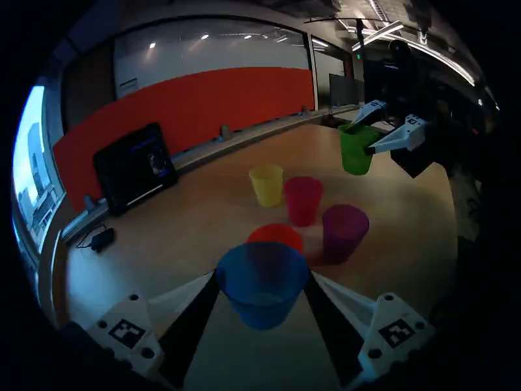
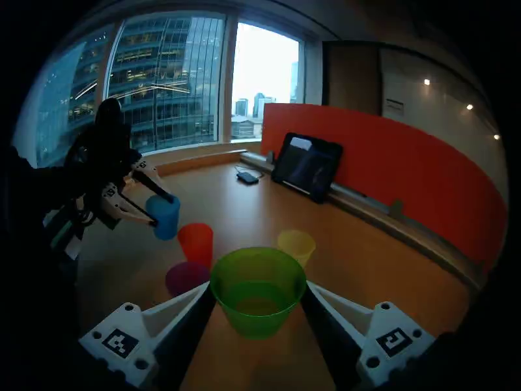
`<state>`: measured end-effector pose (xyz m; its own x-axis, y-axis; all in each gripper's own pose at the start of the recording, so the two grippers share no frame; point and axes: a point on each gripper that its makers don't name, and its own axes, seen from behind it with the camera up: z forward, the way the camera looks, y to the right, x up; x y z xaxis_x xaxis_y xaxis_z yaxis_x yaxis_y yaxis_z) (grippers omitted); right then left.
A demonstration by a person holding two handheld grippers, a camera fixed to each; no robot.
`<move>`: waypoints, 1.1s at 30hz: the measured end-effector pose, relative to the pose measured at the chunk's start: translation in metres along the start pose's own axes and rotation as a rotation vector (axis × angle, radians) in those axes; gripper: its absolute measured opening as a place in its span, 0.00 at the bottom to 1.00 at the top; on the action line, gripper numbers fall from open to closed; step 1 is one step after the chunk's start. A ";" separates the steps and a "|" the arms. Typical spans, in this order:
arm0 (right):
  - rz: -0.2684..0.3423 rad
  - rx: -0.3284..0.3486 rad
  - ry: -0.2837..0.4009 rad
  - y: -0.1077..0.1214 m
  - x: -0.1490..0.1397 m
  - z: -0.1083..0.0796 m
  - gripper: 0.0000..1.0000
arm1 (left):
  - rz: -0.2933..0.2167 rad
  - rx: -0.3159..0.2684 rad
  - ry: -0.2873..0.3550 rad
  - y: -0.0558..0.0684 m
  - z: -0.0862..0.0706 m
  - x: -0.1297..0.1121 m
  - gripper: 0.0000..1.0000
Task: Pour water
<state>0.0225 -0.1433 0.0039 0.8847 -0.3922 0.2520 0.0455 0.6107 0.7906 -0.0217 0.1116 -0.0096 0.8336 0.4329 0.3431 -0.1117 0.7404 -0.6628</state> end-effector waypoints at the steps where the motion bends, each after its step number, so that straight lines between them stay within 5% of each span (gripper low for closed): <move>1: 0.001 0.000 -0.004 0.000 -0.002 0.001 0.91 | 0.000 0.000 -0.006 0.000 0.001 -0.002 0.89; 15: 0.001 0.006 -0.069 0.000 -0.030 0.012 0.91 | 0.002 -0.020 -0.083 -0.002 0.013 -0.036 0.89; 33: 0.004 0.015 -0.110 -0.003 -0.048 0.027 0.91 | -0.051 -0.040 -0.094 -0.006 0.022 -0.051 0.89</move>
<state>-0.0325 -0.1456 0.0045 0.8284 -0.4638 0.3141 0.0349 0.6023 0.7975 -0.0754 0.0965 -0.0088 0.7833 0.4427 0.4365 -0.0471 0.7424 -0.6683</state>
